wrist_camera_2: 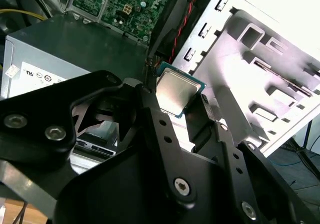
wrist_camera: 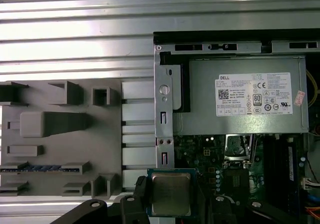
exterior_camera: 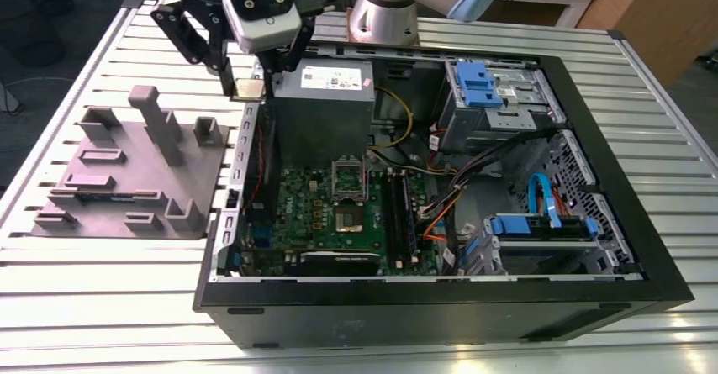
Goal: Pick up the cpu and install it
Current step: 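Pick up the cpu and move it towards the insertion slot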
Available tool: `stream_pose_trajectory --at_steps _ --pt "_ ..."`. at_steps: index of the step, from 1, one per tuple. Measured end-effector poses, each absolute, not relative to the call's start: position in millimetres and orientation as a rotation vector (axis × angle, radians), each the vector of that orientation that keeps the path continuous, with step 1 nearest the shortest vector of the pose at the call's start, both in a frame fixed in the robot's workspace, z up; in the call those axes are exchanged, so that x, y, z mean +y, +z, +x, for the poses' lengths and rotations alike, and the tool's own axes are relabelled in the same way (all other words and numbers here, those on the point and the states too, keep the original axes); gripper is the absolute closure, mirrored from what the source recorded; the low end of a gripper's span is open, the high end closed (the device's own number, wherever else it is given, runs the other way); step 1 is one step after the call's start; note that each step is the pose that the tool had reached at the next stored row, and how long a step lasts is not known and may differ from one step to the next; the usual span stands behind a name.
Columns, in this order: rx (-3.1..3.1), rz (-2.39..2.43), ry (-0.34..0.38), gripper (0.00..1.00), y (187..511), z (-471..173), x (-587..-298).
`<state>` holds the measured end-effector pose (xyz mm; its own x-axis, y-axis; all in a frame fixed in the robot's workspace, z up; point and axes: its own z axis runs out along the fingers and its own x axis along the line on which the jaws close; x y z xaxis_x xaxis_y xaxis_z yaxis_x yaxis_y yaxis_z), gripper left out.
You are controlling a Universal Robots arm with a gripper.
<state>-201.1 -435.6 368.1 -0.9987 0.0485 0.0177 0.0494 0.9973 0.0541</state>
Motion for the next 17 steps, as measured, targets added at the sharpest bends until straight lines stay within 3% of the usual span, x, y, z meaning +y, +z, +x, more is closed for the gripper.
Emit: stream_pose_trajectory --at_steps 17 --pt "-3.123 -0.077 -0.085 0.53 368.1 -197.1 -435.9"
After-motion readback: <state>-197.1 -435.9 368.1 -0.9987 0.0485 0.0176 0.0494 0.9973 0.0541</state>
